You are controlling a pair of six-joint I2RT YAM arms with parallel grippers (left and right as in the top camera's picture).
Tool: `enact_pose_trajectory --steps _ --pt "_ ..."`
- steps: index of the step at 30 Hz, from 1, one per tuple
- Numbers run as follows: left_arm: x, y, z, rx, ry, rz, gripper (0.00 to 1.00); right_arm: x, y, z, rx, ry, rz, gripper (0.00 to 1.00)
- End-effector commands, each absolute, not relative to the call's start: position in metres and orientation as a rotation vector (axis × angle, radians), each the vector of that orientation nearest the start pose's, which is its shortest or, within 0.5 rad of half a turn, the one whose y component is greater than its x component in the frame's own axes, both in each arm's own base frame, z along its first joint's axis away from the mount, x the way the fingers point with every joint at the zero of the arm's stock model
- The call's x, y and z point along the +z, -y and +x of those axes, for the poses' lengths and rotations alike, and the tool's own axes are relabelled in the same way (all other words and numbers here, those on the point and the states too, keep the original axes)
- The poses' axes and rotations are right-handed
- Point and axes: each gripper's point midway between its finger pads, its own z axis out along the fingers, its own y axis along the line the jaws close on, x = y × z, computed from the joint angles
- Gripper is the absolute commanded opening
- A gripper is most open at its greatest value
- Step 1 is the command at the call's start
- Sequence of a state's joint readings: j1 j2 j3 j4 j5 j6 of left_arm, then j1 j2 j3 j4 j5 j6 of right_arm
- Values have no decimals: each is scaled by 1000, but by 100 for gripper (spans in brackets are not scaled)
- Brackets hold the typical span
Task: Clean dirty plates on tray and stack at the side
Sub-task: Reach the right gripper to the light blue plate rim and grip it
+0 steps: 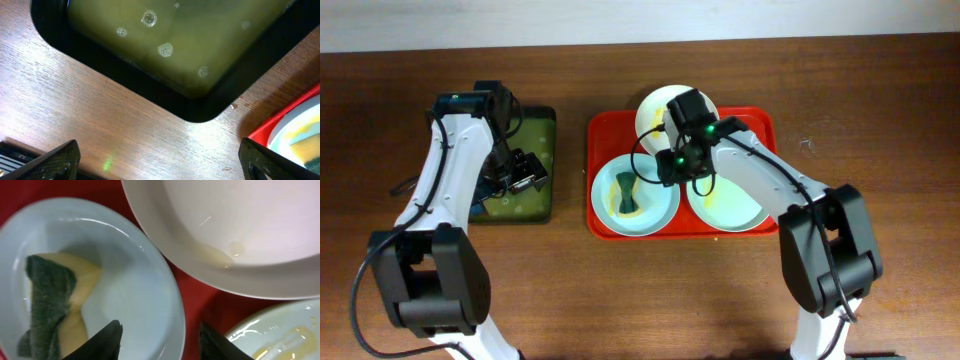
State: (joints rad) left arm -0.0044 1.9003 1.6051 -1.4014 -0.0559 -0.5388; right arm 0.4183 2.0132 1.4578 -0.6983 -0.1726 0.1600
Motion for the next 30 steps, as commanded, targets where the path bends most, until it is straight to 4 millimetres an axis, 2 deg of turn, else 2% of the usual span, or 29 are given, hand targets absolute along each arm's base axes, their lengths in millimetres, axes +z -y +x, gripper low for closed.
enact_pose_trajectory --steps 1,6,10,13,14,17,19,20,21,22,24,25,27,30 --pt "105 -6 327 124 -3140 -831 100 17 -209 398 308 -2881 -438 50" --pt "105 -6 328 123 -3140 -831 99 11 -207 393 299 -2909 -443 51" --pt "105 -4 328 117 -3143 -823 100 7 -199 375 271 -2991 -446 51" --pt "104 12 335 33 -3150 -723 100 7 -199 374 270 -2993 -445 44" --pt "104 26 340 -53 -3163 -607 100 7 -199 375 271 -2991 -445 35" --pt "103 44 345 -88 -3157 -506 100 7 -198 376 264 -2989 -444 22" --pt "103 52 348 -95 -3147 -467 89 7 -197 376 248 -2988 -442 16" --pt "103 57 351 -99 -3137 -459 77 7 -197 376 249 -2987 -442 16" --pt "103 60 352 -102 -3129 -469 70 7 -196 377 249 -2987 -440 12" --pt "102 66 354 -117 -3116 -490 54 7 -196 377 249 -2987 -440 11" --pt "102 84 360 -203 -3098 -450 33 7 -196 376 250 -2988 -439 11" --pt "100 94 363 -245 -3086 -418 31 7 -196 377 249 -2989 -434 13" --pt "93 108 367 -265 -3064 -362 36 7 -196 377 249 -2989 -434 18" --pt "73 136 362 -347 -3058 -302 31 7 -196 377 249 -2989 -434 18"
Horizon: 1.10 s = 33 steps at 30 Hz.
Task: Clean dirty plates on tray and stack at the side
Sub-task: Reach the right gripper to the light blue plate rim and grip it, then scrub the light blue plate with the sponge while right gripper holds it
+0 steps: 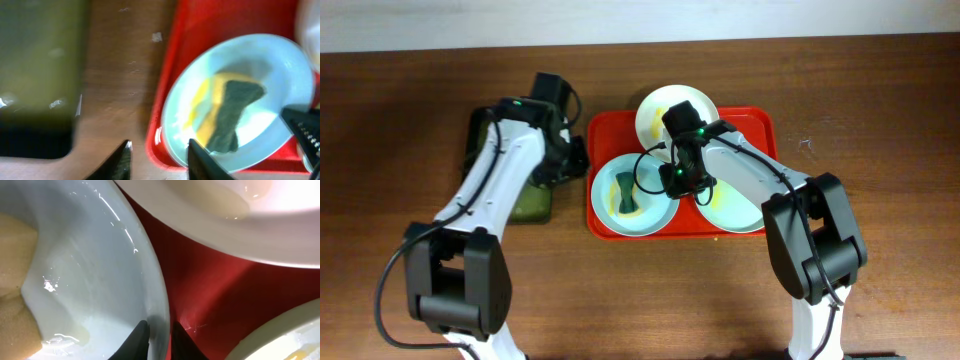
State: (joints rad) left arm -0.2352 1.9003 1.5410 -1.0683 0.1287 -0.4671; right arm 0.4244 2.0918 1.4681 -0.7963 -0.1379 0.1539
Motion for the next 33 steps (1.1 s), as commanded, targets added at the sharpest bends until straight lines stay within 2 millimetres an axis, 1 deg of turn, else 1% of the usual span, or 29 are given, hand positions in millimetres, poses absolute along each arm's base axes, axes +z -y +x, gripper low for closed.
enact_pose_trajectory --steps 1,4,6,7,9,11,13,16,19,20,22,25,27,29,33 --pt "69 143 361 -379 -3054 -283 31 7 -196 377 250 -2988 -434 18" --pt "56 166 362 -502 -3014 -217 37 7 -197 377 251 -2990 -423 18" --pt "45 177 365 -529 -2974 -202 38 7 -197 377 253 -2989 -412 17" --pt "41 183 365 -540 -2956 -178 40 7 -197 377 253 -2989 -412 17" --pt "40 192 366 -553 -2936 -139 51 7 -197 377 252 -2989 -412 17" --pt "40 198 366 -548 -2922 -114 51 7 -197 378 254 -2986 -411 17" --pt "38 195 368 -478 -2911 -108 51 7 -197 378 254 -2986 -412 17" --pt "37 193 369 -459 -2908 -110 51 7 -197 378 254 -2986 -412 17" --pt "32 187 372 -405 -2905 -125 48 7 -197 378 254 -2988 -401 17" --pt "29 188 372 -407 -2911 -134 47 7 -197 378 255 -2988 -402 17" --pt "20 191 369 -404 -2929 -152 49 7 -197 378 255 -2987 -401 17" --pt "7 200 365 -394 -2954 -121 50 7 -198 379 256 -2984 -401 17" --pt "5 203 363 -392 -2958 -107 48 7 -198 379 256 -2984 -401 17" --pt "5 202 366 -377 -2945 -108 42 7 -198 379 256 -2984 -401 17" --pt "2 185 368 -240 -2935 -127 20 7 -198 379 256 -2983 -402 17"
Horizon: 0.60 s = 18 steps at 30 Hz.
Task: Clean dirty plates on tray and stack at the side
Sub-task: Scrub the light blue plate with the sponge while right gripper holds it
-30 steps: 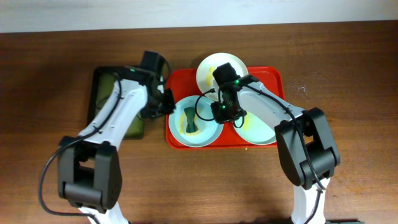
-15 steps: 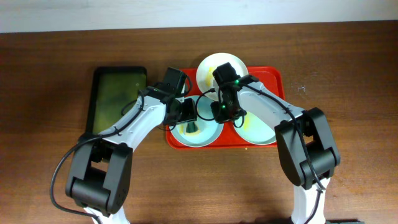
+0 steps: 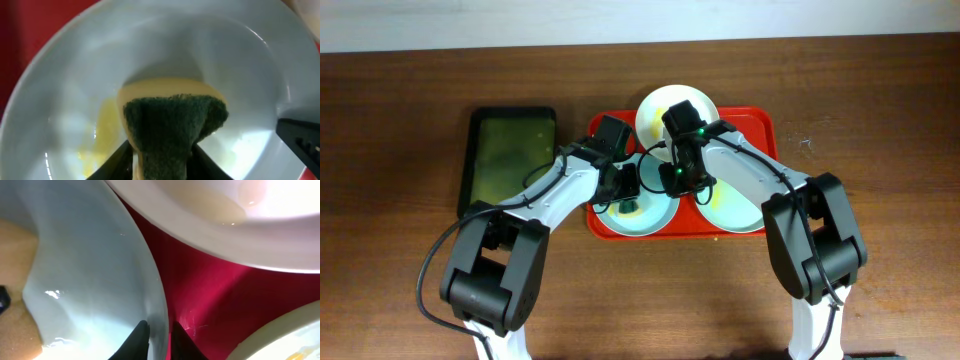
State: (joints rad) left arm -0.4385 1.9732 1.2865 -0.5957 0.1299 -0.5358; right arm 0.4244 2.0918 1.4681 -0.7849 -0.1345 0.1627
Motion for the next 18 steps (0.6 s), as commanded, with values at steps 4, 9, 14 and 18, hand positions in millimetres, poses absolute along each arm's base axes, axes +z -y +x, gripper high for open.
enact_pose_trajectory --steps 4,9,14,18 --pt "1 170 368 -115 -2931 -140 3 7 -198 380 256 -2980 -401 17" --pt "2 150 372 49 -2897 -134 0 7 -198 380 256 -2980 -401 17" --pt "18 118 379 323 -2832 -147 0 7 -198 380 257 -2977 -401 17" --pt "35 142 390 163 -2848 -145 0 8 -199 381 259 -2972 -401 17"
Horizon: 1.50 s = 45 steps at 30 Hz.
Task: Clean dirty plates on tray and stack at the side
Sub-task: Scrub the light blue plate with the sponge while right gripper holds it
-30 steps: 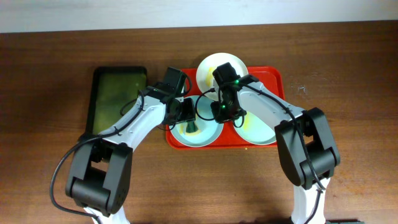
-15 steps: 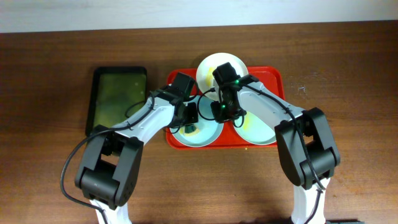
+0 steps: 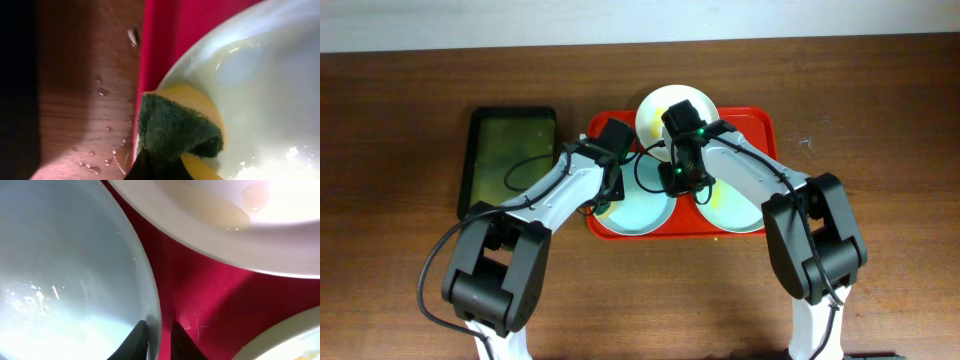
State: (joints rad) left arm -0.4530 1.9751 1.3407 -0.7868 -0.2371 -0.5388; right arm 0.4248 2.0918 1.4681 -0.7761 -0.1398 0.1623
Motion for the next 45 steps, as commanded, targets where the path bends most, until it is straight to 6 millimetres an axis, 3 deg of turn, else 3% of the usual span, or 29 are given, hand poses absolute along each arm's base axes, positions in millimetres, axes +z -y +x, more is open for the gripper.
enact_pose_trajectory --steps 1,4,8,11,13,17,20,23,25,26,30,33,35,38,43,45 --pt "37 153 391 72 -2865 -139 0 8 -199 381 259 -2972 -401 17" --pt "37 204 384 -335 -2922 -90 0 8 -199 382 261 -2970 -401 17" --pt "21 209 384 -343 -2946 -84 0 8 -199 382 261 -2970 -401 17" --pt "-3 189 382 -168 -2979 -106 0 8 -199 381 260 -2973 -401 17" --pt "-9 172 383 -33 -2975 -124 0 8 -199 381 260 -2973 -401 17" --pt "-4 126 383 316 -2923 -140 0 8 -199 381 259 -2972 -401 17" --pt "1 118 381 377 -2922 -141 0 8 -199 382 260 -2969 -401 16" --pt "23 119 384 373 -2921 -143 0 8 -199 382 260 -2969 -401 16" --pt "37 126 387 312 -2912 -148 0 8 -199 382 260 -2969 -401 16" --pt "41 142 386 179 -2939 -135 0 8 -199 382 260 -2968 -401 16" --pt "31 192 366 -233 -3066 -18 0 8 -199 383 261 -2966 -401 16" --pt "21 199 361 -271 -3061 9 0 8 -199 383 261 -2967 -401 16" --pt "11 195 355 -248 -3075 7 0 8 -199 382 260 -2969 -401 16" --pt "2 160 357 43 -3041 -10 0 8 -199 382 260 -2969 -401 16" --pt "11 109 364 474 -2935 -10 0 8 -199 381 259 -2974 -401 13" --pt "15 103 363 520 -2923 -7 0 8 -199 381 259 -2973 -401 10"
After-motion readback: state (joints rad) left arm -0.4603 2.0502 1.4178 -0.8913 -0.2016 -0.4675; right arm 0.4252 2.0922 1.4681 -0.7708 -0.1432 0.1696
